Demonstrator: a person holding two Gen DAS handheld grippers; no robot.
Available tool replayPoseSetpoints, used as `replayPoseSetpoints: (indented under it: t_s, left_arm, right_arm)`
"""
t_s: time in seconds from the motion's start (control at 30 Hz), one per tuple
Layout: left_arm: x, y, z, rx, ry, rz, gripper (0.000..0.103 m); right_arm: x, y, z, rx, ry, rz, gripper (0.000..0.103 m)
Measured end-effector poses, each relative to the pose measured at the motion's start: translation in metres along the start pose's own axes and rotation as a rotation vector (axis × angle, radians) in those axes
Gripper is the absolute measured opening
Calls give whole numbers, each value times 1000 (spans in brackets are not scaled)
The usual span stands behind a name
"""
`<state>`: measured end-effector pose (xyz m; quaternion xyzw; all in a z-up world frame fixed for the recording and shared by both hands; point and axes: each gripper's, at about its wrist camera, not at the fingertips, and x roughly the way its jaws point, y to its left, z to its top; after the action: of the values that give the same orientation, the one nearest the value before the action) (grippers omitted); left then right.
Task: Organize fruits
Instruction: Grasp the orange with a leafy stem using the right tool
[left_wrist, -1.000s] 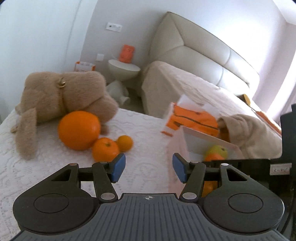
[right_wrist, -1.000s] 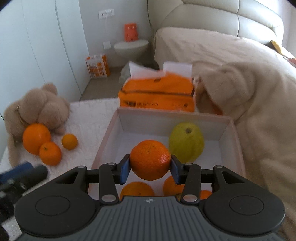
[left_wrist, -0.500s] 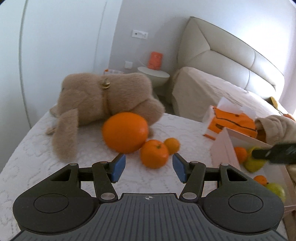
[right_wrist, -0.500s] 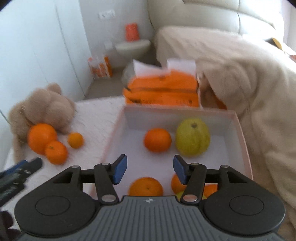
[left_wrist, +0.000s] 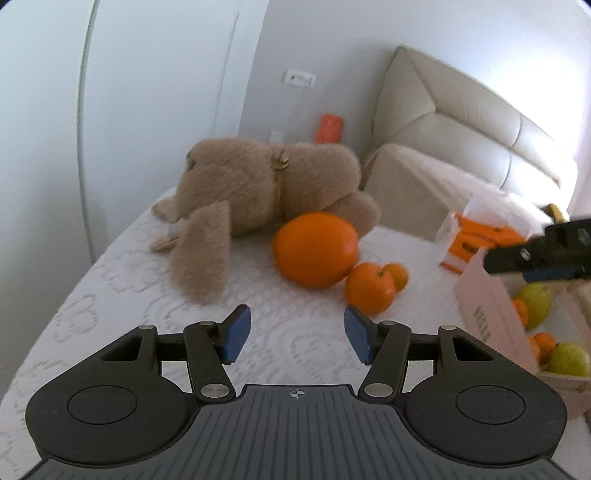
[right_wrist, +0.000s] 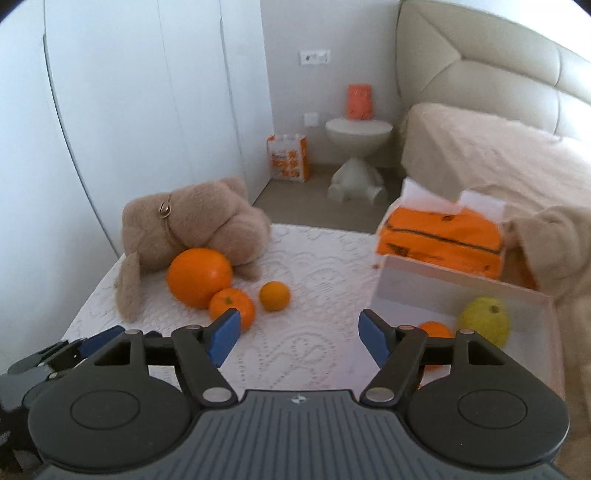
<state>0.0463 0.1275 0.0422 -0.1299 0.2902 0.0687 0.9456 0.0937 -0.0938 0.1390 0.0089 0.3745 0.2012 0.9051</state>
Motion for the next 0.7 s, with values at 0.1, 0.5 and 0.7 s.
replayPoseSetpoints:
  t_s: [0.1,0.5,0.7]
  left_arm:
    - [-7,6,-3,7,14,-7,61]
    - [-16,34,-5,12,-1,-32,61]
    - [-14,37,-9,8,12,-60,61]
  right_arm:
    - [21,13,6,-14,40,6,71]
    - [104,80,9,-137,163,-43,70]
    - [129,80,7,-95,211,-74,57]
